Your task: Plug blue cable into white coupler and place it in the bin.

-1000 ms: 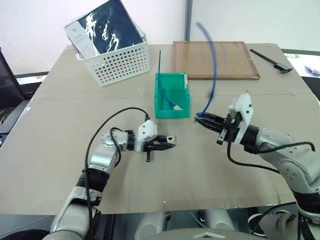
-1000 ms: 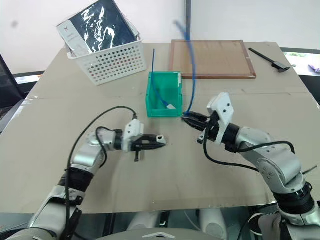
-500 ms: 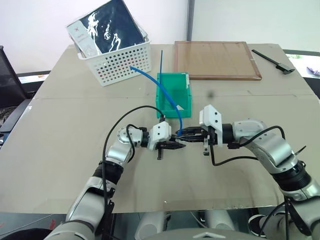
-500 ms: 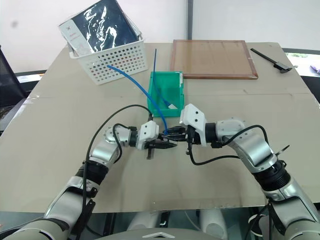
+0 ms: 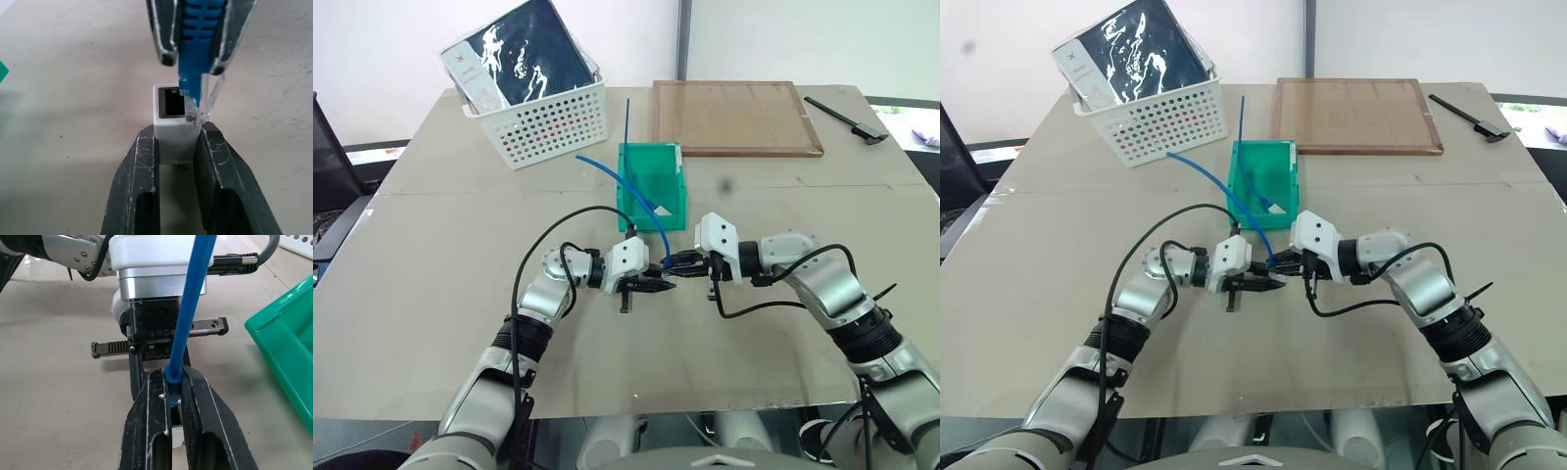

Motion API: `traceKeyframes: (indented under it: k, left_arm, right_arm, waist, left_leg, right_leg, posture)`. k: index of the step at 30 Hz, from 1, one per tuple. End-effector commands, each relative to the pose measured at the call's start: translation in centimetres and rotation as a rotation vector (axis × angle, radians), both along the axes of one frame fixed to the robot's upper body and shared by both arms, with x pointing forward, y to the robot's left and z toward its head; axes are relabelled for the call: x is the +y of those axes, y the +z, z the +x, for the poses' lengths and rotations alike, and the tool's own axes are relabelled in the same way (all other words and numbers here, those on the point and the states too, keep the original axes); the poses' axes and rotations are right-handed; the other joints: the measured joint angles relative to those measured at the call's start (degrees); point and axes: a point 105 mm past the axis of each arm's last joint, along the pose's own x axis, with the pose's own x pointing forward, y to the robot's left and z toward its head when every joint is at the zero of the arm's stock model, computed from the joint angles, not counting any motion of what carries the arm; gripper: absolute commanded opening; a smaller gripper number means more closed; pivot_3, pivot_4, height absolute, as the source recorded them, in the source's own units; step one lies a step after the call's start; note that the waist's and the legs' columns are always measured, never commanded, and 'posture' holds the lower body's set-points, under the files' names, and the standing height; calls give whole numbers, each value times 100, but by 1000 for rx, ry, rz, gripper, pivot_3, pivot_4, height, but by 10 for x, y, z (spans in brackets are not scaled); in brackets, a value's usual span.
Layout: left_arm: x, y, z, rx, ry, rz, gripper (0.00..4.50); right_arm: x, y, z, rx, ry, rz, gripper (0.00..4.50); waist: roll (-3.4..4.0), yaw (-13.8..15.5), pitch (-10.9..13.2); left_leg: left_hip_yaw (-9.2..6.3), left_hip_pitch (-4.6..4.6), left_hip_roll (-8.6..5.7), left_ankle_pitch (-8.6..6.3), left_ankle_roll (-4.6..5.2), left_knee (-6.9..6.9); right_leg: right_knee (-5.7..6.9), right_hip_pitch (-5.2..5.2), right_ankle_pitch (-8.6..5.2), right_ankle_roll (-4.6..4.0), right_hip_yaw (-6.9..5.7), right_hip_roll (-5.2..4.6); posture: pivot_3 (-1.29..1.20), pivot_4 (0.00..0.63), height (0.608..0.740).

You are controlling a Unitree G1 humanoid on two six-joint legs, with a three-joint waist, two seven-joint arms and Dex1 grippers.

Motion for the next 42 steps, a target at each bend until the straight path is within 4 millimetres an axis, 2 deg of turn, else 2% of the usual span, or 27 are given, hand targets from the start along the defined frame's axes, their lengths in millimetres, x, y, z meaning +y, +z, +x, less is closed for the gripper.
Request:
traceKeyframes:
  k: [1, 9, 18, 27, 36, 42]
  left_arm:
    - [-4, 14, -1, -37, -19, -19, 346]
    - [-8, 18, -2, -38, -20, -20, 346]
    - [-9, 19, -2, -37, -19, -17, 346]
    - [-10, 16, -4, -28, -21, -20, 346]
    - [-7, 14, -4, -23, -16, -17, 346]
    - [-5, 11, -4, -20, -12, -11, 346]
  right_arm:
    - [-8, 9, 9, -15, -48, 4, 0]
    - [-12, 2, 13, -5, -71, -25, 0]
    - [-10, 14, 18, -8, -71, 19, 0]
    - [-12, 17, 12, 43, -61, 33, 0]
    - [-13, 10, 3, 78, -33, 12, 0]
    - [-10, 20, 1, 79, -26, 63, 0]
  waist:
    - [0, 0, 0]
    - [0, 0, 1]
    - [0, -2, 1]
    - [1, 0, 1]
    - [1, -1, 1]
    - [1, -1, 2]
  left_leg:
    - [0, -1, 0, 0, 0, 0]
    - [0, -1, 0, 0, 0, 0]
    - [0, 0, 0, 0, 0, 0]
    - [-1, -3, 0, 0, 0, 0]
    - [-1, -3, 0, 0, 0, 0]
    - [-1, -3, 0, 0, 0, 0]
  right_leg:
    - [0, -1, 0, 0, 0, 0]
    - [0, -1, 0, 0, 0, 0]
    - [0, -1, 0, 0, 0, 0]
    - [-1, -3, 0, 0, 0, -1]
    - [0, -3, 0, -1, 0, 0]
    - [0, -3, 0, -1, 0, 0]
  posture:
    - [0, 150, 740]
    - [0, 150, 740]
    - [0, 150, 740]
    - [0, 150, 740]
    - [0, 150, 740]
    - [0, 150, 740]
